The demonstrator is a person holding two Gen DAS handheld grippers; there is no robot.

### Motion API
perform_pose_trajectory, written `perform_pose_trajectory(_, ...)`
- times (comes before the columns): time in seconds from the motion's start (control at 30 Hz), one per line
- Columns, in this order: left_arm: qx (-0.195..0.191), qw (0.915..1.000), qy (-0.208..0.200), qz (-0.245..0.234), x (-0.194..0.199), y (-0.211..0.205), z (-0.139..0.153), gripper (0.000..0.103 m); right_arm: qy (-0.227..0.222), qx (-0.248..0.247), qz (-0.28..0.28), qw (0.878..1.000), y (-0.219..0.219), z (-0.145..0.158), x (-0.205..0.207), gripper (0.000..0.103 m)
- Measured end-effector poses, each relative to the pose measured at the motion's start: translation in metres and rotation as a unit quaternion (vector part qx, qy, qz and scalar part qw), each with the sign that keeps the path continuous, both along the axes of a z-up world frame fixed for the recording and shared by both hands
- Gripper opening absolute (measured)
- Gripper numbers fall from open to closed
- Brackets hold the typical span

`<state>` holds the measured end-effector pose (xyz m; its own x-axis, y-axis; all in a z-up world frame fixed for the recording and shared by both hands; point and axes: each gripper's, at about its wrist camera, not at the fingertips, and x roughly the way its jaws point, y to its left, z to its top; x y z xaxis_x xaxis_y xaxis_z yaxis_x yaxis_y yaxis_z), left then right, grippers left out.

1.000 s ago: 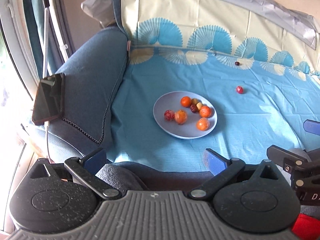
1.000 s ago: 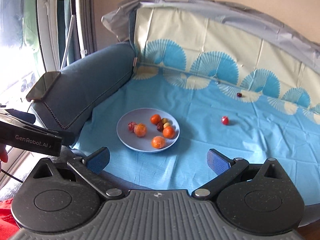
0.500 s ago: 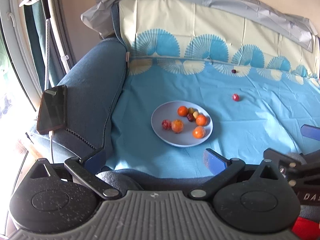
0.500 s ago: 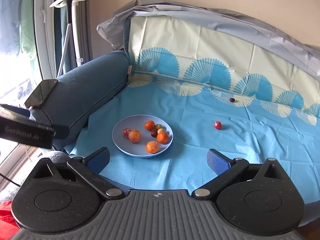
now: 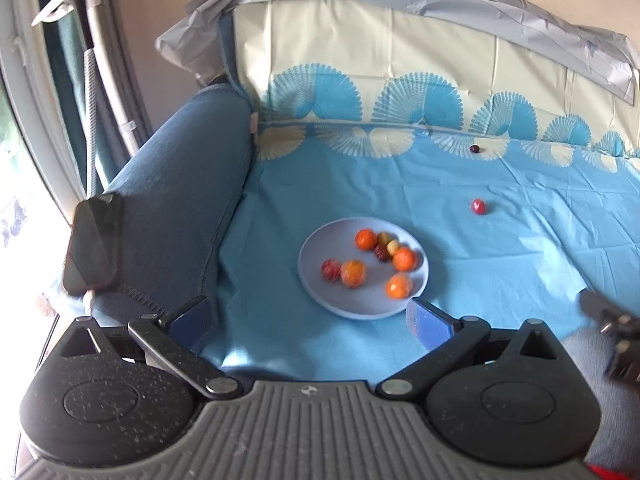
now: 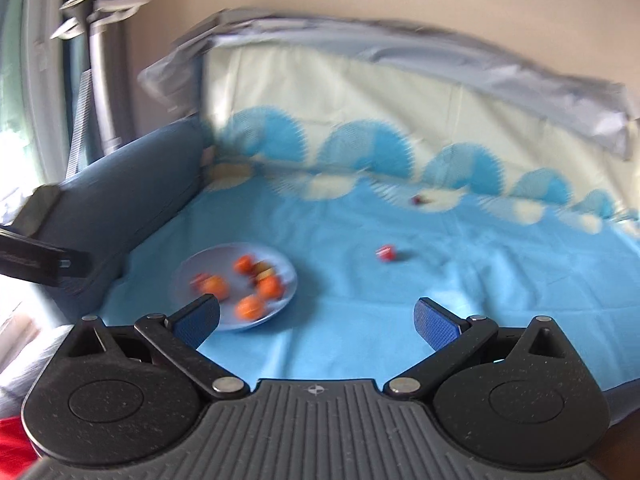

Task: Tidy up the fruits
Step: 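Move both grippers toward the last red fruit and dark red date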

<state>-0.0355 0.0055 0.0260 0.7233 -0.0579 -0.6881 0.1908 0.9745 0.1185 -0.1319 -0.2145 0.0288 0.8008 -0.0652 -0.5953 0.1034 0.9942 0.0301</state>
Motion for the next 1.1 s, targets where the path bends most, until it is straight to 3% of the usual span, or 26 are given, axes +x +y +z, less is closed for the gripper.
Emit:
perform_pose_trajectory(0.27,0.015,0.9982,0.009,-0.057,0.066,-0.089,-0.014,0.103,-0.026,-0.021,-0.121,0.992,-0.11,-0.004,0.033,0.102)
perform_pose_trajectory(0.47,0.041,0.9944,0.013,-0.097,0.136,-0.173,-0.061,0.103,-0.024,-0.032,-0.143,0.989,-0.198,-0.035,0.098,0.102)
perform_pose_trajectory(0.77,0.058,0.9809,0.032,-0.183,0.248,-0.276,-0.166,0.103,0.05,-0.003,-0.138,0.989,-0.294,-0.146,0.263,0.102)
perform_pose_trajectory(1.0,0.069,0.9666,0.073,-0.236,0.301,-0.333,-0.232,0.103,0.063,0.02,-0.034,0.997,-0.304,-0.235,0.406,0.102)
perform_pose_trajectory(1.1,0.037,0.9661,0.068,-0.246,0.312,-0.335,-0.244,0.103,0.072,0.034,-0.014,0.997,-0.299,-0.269,0.467,0.102)
